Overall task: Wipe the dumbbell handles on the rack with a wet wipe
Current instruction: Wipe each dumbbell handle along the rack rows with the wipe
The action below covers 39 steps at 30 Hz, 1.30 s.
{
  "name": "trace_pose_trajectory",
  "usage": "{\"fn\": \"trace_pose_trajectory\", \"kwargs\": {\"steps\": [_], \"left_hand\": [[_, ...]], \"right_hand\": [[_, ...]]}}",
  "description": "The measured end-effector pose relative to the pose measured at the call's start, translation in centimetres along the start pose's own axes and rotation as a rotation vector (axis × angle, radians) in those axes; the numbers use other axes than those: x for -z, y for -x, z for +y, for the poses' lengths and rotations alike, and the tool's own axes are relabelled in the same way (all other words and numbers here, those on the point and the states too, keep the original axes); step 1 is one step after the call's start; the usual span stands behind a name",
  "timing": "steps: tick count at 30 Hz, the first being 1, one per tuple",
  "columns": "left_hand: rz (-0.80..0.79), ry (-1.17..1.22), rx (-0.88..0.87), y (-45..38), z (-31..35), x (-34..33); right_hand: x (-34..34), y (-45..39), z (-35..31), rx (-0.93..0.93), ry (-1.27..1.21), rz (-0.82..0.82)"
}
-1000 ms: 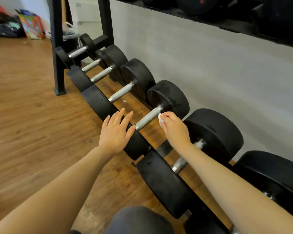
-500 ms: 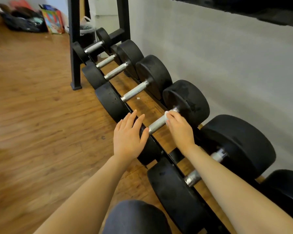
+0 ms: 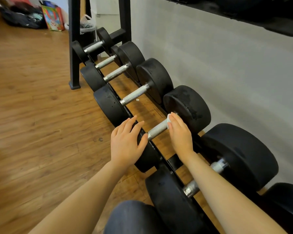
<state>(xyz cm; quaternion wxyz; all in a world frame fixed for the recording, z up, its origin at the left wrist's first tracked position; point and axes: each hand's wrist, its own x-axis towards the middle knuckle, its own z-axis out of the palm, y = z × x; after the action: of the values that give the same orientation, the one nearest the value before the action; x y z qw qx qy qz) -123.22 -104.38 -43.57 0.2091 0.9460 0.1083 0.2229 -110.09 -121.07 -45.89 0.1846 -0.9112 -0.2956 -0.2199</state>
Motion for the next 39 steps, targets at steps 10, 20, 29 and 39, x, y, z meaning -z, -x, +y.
{"fn": "trace_pose_trajectory", "kwargs": {"steps": [10, 20, 29, 39], "left_hand": [[-0.059, -0.174, 0.275, -8.7, -3.6, 0.5], [-0.103, -0.222, 0.332, -10.5, -5.9, -0.5], [-0.074, -0.121, 0.434, -11.0, -4.5, -0.7], [-0.089, -0.027, 0.519, -11.4, -3.9, -1.6]], "right_hand": [[-0.5, -0.1, -0.5, -0.094, -0.225, 0.09], [-1.3, -0.1, -0.7, -0.15, -0.297, 0.156], [-0.8, -0.3, -0.6, -0.166, -0.206, 0.18], [-0.7, 0.2, -1.0, -0.126, -0.125, 0.035]]}}
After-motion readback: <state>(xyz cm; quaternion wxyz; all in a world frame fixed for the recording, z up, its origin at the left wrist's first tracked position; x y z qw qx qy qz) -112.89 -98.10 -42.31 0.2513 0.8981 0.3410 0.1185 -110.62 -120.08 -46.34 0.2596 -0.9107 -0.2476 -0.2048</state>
